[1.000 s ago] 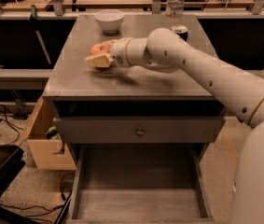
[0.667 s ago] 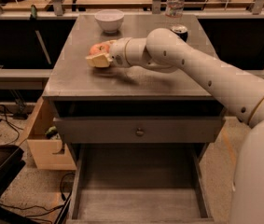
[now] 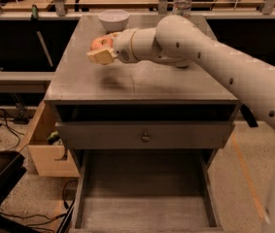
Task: Place apple into middle drawer
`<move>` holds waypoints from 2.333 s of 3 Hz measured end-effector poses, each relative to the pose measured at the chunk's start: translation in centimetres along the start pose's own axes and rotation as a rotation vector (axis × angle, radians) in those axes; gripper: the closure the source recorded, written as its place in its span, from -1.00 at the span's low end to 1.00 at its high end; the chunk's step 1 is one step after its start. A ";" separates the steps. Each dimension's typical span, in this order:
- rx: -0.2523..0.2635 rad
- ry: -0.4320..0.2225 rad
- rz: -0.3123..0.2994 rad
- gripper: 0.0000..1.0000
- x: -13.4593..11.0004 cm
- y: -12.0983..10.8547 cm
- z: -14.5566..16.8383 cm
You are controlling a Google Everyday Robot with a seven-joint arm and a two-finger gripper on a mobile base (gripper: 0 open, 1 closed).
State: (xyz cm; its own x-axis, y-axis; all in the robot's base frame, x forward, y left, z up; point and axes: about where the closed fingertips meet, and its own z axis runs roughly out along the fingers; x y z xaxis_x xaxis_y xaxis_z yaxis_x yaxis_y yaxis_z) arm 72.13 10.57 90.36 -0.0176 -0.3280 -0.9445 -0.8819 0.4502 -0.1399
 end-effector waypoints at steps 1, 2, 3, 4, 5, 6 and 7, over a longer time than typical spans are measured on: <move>-0.009 0.005 -0.059 1.00 -3.2 4.6 -6.1; -0.092 0.048 -0.077 1.00 -1.7 10.5 -12.1; -0.183 0.095 0.013 1.00 4.8 15.4 -16.4; -0.173 0.158 0.110 1.00 13.1 19.2 -19.8; -0.084 0.234 0.187 1.00 21.4 21.5 -20.9; -0.059 0.268 0.208 1.00 23.9 22.4 -21.0; -0.059 0.268 0.208 1.00 23.9 22.4 -21.0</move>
Offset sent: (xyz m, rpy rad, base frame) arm -0.2711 -0.1131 0.0161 -0.1625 0.0820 0.2471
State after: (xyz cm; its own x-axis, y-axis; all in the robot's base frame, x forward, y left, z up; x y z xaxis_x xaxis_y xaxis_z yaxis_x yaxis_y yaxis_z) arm 42.08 -4.69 70.89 -0.3162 -0.4443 -0.8382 -0.8721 0.4839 0.0724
